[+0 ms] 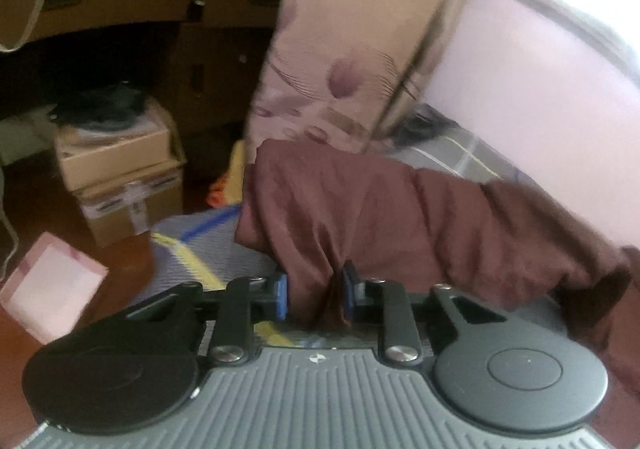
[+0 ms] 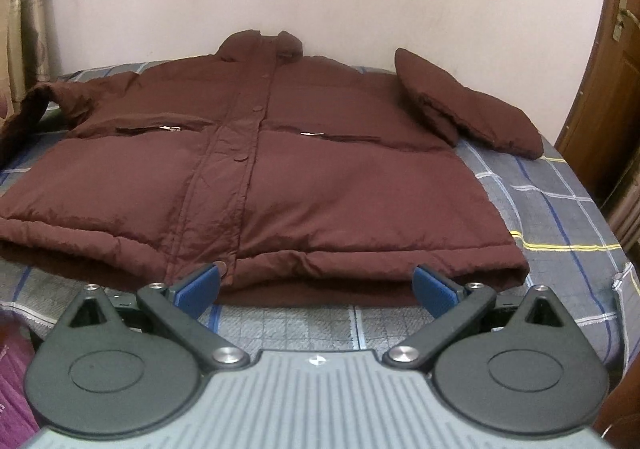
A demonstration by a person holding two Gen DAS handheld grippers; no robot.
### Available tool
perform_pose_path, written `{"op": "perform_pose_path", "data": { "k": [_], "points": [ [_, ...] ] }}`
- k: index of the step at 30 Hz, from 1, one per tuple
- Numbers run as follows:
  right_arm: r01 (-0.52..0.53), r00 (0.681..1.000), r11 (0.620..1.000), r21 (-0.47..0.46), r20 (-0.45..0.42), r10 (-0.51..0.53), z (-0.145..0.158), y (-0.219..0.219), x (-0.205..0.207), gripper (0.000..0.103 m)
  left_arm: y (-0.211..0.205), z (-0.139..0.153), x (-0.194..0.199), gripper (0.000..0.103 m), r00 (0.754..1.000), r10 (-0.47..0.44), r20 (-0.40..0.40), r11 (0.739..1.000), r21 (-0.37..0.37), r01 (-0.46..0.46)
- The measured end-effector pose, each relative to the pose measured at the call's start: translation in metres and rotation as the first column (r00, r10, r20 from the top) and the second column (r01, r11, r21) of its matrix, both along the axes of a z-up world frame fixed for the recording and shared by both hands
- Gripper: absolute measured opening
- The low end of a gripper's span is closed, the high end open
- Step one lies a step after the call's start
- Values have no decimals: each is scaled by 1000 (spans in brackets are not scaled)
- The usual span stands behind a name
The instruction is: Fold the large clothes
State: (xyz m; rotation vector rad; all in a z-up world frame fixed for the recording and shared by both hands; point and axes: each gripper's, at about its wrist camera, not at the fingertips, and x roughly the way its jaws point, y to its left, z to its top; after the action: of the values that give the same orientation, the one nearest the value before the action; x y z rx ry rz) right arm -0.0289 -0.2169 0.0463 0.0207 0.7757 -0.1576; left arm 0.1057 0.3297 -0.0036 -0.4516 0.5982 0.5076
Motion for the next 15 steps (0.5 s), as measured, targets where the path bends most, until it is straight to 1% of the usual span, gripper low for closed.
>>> {"op": "perform_pose_path", "data": {
  "k": [2, 5, 6, 8, 9, 10, 12, 13, 15],
  "points": [
    [6, 1000, 1000, 0, 10, -6, 2, -4, -1, 103, 8, 6, -12, 27, 1000, 21, 3, 999, -26, -21],
    [20, 1000, 1000, 2, 19, -20, 2, -12, -1, 103, 8, 10, -26, 29, 999, 37, -12, 998, -41, -37],
    [26, 999, 1000, 10, 23, -26, 1, -16, -1, 103, 3, 11, -29, 34, 999, 34, -16, 999, -22, -34],
    [42, 999, 998, 38, 26, -43, -1, -26, 1, 103, -11, 19, -34, 49, 997, 65, -40, 996, 71, -62],
    [56, 998, 997, 58, 21, -58, -1, -34, 3, 103, -16, 24, -36, 68, 997, 76, -31, 992, 100, -72],
    [69, 997, 994, 80, 25, -71, -1, -42, 4, 103, -22, 32, -41, 85, 997, 80, -3, 989, 125, -79],
    [103, 993, 990, 93, 56, -108, 3, -61, 8, 103, -34, 46, -48, 92, 995, 82, 62, 982, 163, -91],
    [120, 990, 989, 83, 66, -125, 5, -68, 11, 103, -43, 55, -52, 94, 993, 69, 93, 979, 186, -85],
    [151, 981, 987, 48, 115, -156, 12, -88, 21, 103, -59, 67, -50, 97, 993, 18, 115, 980, 195, -40]
  ]
}}
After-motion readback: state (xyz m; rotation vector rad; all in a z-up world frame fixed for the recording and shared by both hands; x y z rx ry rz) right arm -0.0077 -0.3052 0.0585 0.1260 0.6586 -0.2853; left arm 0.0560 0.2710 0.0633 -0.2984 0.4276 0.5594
